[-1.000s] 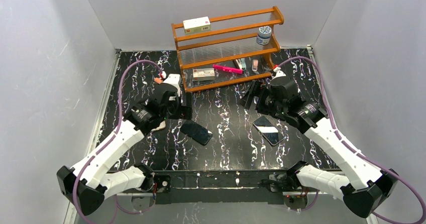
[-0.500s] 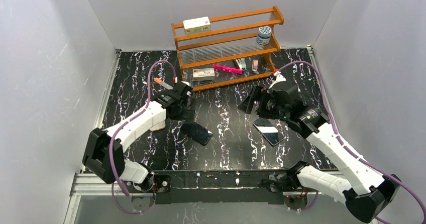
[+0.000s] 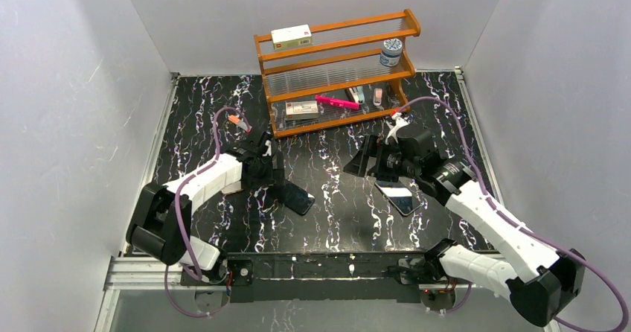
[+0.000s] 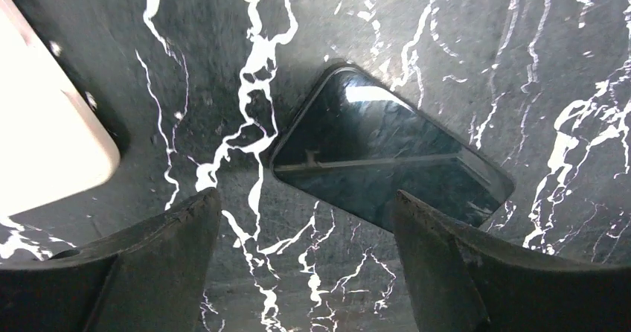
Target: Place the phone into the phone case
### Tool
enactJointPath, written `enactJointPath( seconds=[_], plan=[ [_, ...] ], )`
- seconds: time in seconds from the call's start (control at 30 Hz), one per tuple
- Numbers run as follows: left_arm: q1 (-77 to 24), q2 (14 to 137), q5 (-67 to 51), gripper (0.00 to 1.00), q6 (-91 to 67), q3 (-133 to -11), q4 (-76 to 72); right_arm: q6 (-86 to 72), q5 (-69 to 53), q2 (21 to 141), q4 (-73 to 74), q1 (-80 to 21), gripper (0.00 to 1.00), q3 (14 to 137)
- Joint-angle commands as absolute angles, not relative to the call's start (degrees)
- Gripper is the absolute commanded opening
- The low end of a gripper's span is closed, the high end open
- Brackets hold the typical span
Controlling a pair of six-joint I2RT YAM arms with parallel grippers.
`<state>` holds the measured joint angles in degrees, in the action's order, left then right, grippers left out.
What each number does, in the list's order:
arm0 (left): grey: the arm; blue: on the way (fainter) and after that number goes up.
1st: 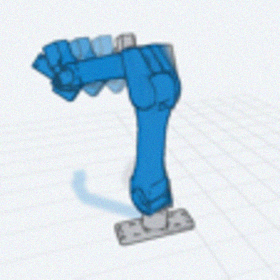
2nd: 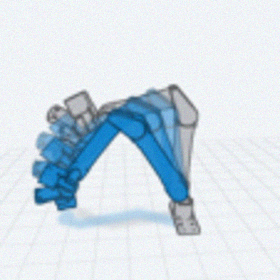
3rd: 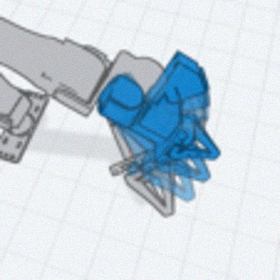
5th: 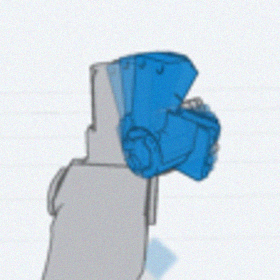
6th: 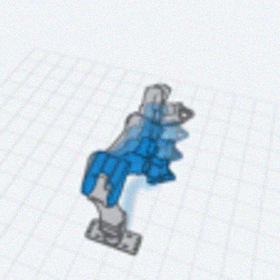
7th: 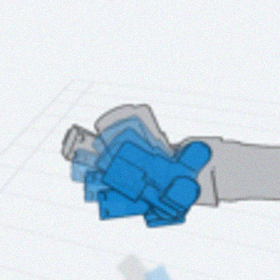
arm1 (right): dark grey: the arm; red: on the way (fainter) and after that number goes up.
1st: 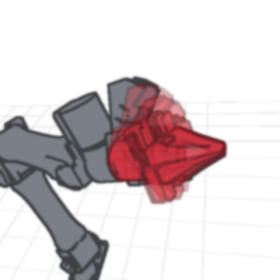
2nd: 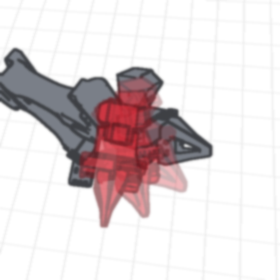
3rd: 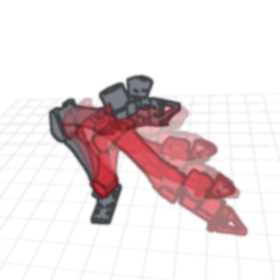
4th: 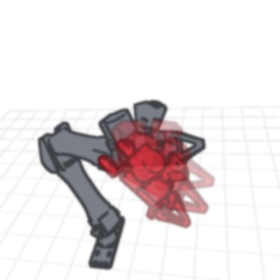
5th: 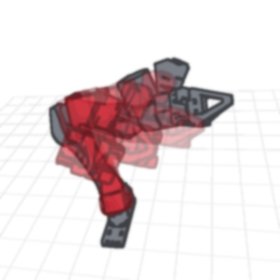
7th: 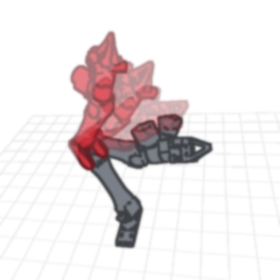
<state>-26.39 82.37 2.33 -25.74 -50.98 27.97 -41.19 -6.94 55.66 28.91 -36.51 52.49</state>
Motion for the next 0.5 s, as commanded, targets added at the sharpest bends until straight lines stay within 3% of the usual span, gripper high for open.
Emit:
enactJointPath(
  seconds=[0.0, 0.27, 0.47],
  plan=[
    [-23.85, 78.99, -2.84, 0.80, -32.46, -46.44, 25.74, -40.00, -15.30, 59.31, 19.81, -36.77, 0.99, 50.32],
    [-22.06, 74.19, -8.48, 0.75, -38.73, -36.74, 17.27, -40.65, -24.03, 72.14, 6.79, -37.27, 0.86, 47.94],
    [-22.06, 75.54, -14.13, 0.65, -40.56, -34.09, 12.15, -38.88, -25.54, 83.64, 2.89, -39.62, 0.75, 50.73]
  ],
)
